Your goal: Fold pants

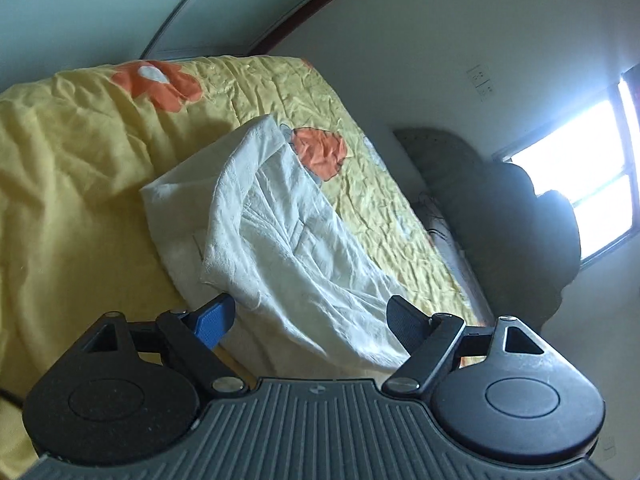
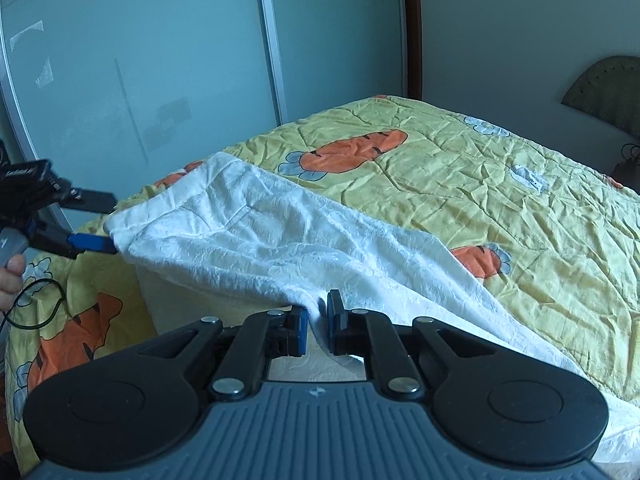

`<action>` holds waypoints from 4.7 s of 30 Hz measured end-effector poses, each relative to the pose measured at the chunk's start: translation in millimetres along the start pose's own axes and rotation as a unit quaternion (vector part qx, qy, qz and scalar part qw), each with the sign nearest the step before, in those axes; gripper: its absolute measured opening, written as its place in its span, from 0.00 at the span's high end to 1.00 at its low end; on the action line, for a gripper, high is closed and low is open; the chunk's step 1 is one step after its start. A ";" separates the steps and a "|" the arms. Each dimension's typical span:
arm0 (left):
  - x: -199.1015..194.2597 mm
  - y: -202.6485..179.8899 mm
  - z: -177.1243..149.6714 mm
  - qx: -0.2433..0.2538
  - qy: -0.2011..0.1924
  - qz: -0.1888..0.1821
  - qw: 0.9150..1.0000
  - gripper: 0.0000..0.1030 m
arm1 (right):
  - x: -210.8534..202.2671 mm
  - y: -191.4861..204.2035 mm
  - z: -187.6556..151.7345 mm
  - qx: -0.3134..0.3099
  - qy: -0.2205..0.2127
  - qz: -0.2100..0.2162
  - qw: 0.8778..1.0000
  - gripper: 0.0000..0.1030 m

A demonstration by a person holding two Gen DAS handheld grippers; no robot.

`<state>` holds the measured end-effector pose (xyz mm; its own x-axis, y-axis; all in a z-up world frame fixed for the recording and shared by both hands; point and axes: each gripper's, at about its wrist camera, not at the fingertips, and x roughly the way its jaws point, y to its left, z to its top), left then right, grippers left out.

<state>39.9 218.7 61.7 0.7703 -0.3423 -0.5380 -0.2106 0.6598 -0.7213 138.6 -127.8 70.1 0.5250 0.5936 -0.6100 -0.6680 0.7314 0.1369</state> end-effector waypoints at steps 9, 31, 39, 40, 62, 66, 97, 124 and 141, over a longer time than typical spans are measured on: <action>23.5 -18.3 7.0 0.078 -0.004 0.085 0.993 0.81 | 7.2 4.1 -1.3 -0.013 0.019 -0.014 1.000 0.91; 7.3 -4.9 -19.8 0.210 -0.027 0.185 0.959 0.35 | -71.8 1.0 -68.5 0.088 -0.031 -0.119 0.989 0.31; -32.3 -40.9 -58.7 0.273 -0.050 0.131 0.952 0.35 | -161.8 -172.4 -80.0 0.234 -0.061 -0.295 0.924 0.25; -31.7 -53.7 -65.5 0.285 -0.049 0.111 0.951 0.35 | -159.4 -199.4 -75.9 0.250 -0.052 -0.309 0.916 0.25; 32.2 -133.8 -120.8 0.346 0.044 -0.020 0.937 0.31 | -73.5 -360.3 -90.0 0.358 0.126 -0.359 0.852 0.51; 34.4 -142.3 -123.5 0.326 0.054 -0.053 0.942 0.30 | -95.8 -360.3 -99.0 0.385 0.085 -0.344 0.852 0.87; 139.9 -149.9 -171.1 0.002 0.151 0.031 0.988 0.43 | -325.9 -251.7 -305.8 0.572 -0.249 -0.199 0.756 0.92; 125.0 -139.4 -166.2 -0.029 0.150 0.036 0.988 0.26 | -278.5 -282.8 -316.8 0.620 -0.207 -0.160 0.739 0.60; 121.4 -130.9 -155.9 -0.051 0.124 0.062 0.989 0.35 | -329.6 -261.0 -260.5 0.568 -0.312 -0.105 0.754 0.94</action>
<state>67.1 -13.6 22.8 0.5653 -0.4257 -0.7065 -0.3637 0.6401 -0.6767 2.5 -601.7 32.1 0.9393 0.2078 -0.2729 0.1611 0.4350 0.8859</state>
